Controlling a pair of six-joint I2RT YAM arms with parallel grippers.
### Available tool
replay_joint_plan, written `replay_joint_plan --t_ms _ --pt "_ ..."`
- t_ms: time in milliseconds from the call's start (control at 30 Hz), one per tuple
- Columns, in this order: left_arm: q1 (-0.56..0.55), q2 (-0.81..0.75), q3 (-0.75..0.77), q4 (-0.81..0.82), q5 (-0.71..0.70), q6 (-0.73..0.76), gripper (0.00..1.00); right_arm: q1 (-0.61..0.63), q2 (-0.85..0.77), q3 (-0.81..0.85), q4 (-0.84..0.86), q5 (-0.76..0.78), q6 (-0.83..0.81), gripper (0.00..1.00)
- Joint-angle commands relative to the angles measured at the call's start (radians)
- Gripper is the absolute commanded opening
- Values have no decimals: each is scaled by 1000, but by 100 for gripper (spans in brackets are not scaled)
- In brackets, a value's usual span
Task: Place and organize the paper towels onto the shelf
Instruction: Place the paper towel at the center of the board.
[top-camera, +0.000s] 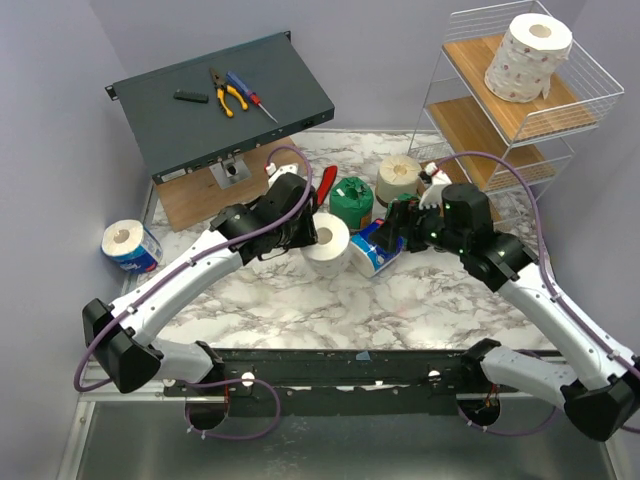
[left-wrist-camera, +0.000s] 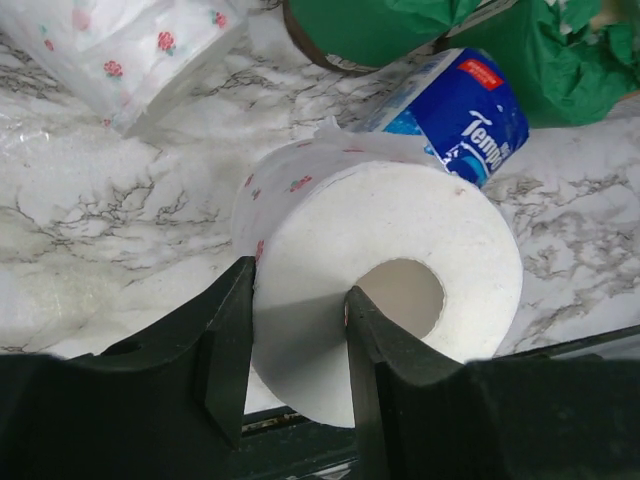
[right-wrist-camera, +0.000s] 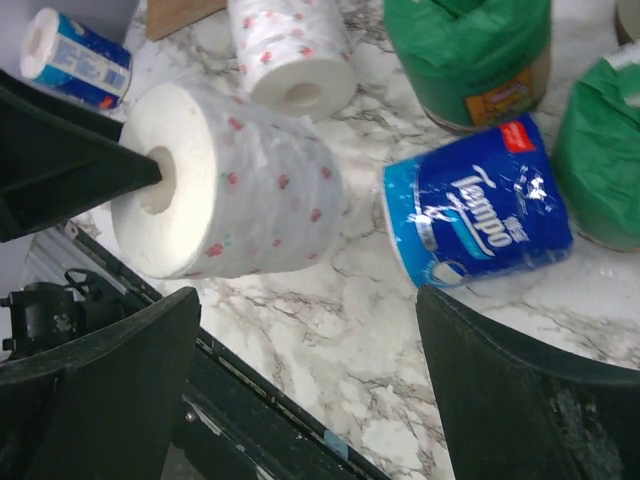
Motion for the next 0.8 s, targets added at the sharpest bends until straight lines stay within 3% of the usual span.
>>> replay_joint_plan --t_ms 0,200,567,767 --pt "-16 25 98 -36 -2 27 7 183 59 133 -86 336 -28 92" --pt "-47 58 30 -31 -36 -49 7 211 62 145 -93 462 -20 92" --pt "-60 160 -87 14 -59 -258 7 263 43 50 55 336 -66 93" --pt "-60 188 -80 36 -33 -253 27 307 93 62 16 418 -87 93"
